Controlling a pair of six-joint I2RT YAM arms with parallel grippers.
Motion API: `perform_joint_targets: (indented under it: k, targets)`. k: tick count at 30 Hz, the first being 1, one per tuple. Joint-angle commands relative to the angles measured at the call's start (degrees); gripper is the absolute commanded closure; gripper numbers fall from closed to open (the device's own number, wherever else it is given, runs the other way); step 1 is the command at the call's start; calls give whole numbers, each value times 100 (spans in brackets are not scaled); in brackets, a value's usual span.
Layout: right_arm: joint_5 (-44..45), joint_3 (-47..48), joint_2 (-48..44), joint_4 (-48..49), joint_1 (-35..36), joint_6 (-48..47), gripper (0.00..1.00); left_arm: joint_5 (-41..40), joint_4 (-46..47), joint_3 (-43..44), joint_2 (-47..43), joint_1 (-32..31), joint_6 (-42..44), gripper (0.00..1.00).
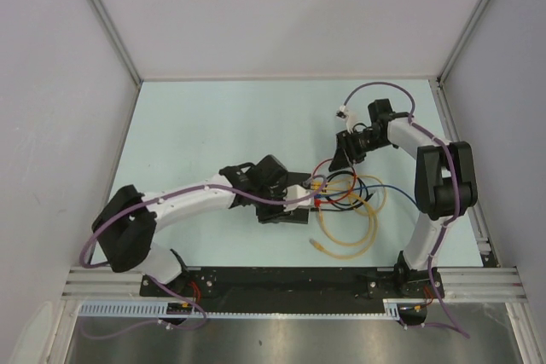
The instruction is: Pull the plug from the switch port
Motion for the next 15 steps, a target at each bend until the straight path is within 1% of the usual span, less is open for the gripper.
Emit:
perform_joint_targets:
  k: [1,2,3,4,5,6,7,8,10,11,12,15]
  targets:
    - [97,281,-46,-252,183,-528,48,366,-239,952,-541,230,-357,53]
    - [177,351,-72,-558,253,-652,47,261,-107,1050,-551,448,-621,44]
    - [309,552,-81,-709,262,-749,45,312,17,1251,-525,607,-885,40]
    - [397,641,-81,-806,271,-584,43,383,209,1366,-437,791,-1444,38]
    - [476,764,-63,-859,245,-374,41,409,220,1515,-358,1141,-1772,33]
    - [425,887,-20,-920,227,-215,36,584,159,1812,-288,1301,-2062,30]
    - [355,1141,76,-999,219,-170,36,716,106,1885,-139,1468,-2492,28]
    - [319,1221,103,-1148,227,-370,36,735,149,1921,-94,1713,-2757,25]
    - [424,1371,313,-1211,315,-643,35,743,281,1886,29,1900,-3371,23]
    - [442,1485,471,-1385,333,-775,35,709,351,1868,169,2013,-3505,22]
    - [329,1651,629,-1535,298,-854,37,630,343,1868,292,2041,-3620,21]
    - [126,2074,1192,-2045,315,-1197,41,603,246,1825,714,2146,-3761,22]
